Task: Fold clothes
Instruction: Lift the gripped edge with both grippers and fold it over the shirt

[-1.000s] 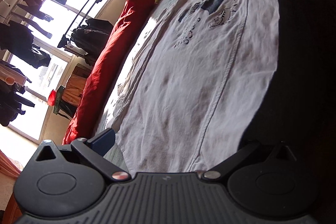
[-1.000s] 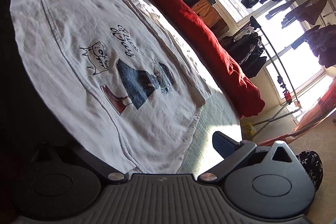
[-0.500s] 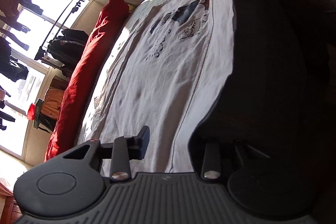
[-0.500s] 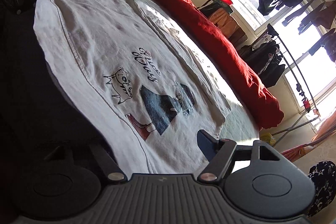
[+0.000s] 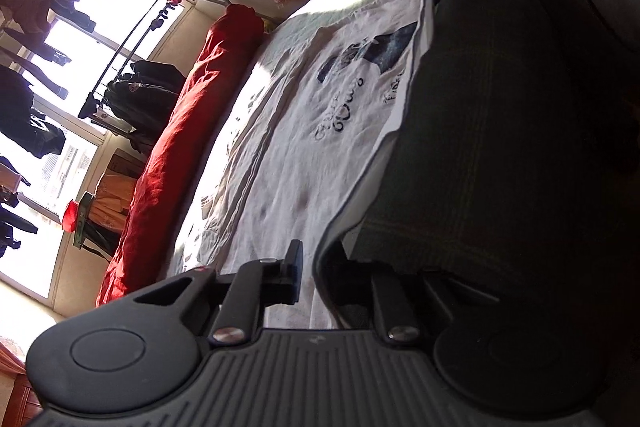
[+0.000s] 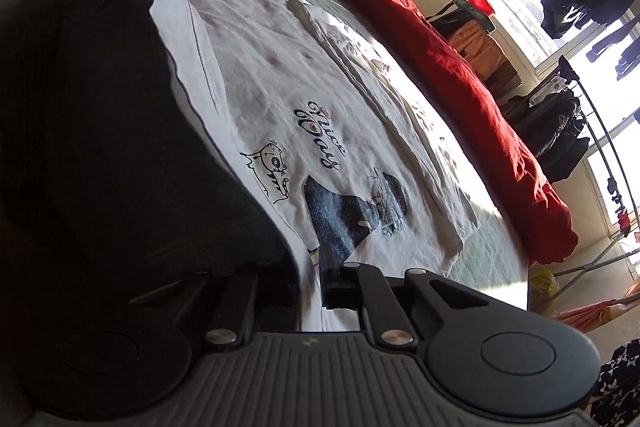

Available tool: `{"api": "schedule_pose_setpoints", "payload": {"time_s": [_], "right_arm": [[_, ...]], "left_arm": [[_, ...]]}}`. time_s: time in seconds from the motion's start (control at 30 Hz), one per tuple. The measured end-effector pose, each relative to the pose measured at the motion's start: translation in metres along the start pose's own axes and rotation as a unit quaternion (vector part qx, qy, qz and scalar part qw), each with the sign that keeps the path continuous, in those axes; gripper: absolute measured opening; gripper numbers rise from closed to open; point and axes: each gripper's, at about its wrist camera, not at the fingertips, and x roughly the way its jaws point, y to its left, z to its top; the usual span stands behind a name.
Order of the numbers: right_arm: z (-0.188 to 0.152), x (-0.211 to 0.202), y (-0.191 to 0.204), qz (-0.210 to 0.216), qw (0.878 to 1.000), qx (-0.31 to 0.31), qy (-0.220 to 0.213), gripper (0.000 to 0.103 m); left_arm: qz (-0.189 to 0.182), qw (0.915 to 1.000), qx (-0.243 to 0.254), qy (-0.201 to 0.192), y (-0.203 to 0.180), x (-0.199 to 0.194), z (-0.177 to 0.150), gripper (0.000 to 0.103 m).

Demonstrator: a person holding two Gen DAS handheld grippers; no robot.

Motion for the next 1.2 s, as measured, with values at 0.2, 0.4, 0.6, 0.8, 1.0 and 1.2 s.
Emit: {"api": "schedule_pose_setpoints", "payload": {"time_s": [0.2, 0.4, 0.6, 0.8, 1.0, 1.2], "right_arm": [[0.007, 0.006, -0.014, -0.019, 1.0, -0.007, -0.004, 0.011], [0.015, 0.018, -0.029, -0.038, 0.999, -0.018, -0.006, 0.011], [0.022, 0.034, -0.049, -0.059, 0.998, -0.023, -0.01, 0.011], [0.033, 0.06, -0.075, -0.089, 0.996, -0.019, -0.016, 0.011], [0.045, 0.091, -0.105, -0.111, 0.993, -0.014, -0.022, 0.011], [0.055, 0.125, -0.136, -0.132, 0.991, 0.006, -0.03, 0.011]], "left_arm": [[0.006, 1.0, 0.006, -0.002, 0.011, 0.009, 0.003, 0.008], [0.016, 0.9998, 0.009, -0.002, 0.024, 0.021, 0.007, 0.005], [0.034, 0.9994, 0.002, -0.006, 0.045, 0.043, 0.012, 0.005], [0.054, 0.9985, -0.006, -0.006, 0.068, 0.074, 0.015, 0.005], [0.065, 0.9975, -0.028, -0.005, 0.097, 0.107, 0.019, 0.005], [0.079, 0.996, -0.043, -0.004, 0.121, 0.141, 0.021, 0.005]]}}
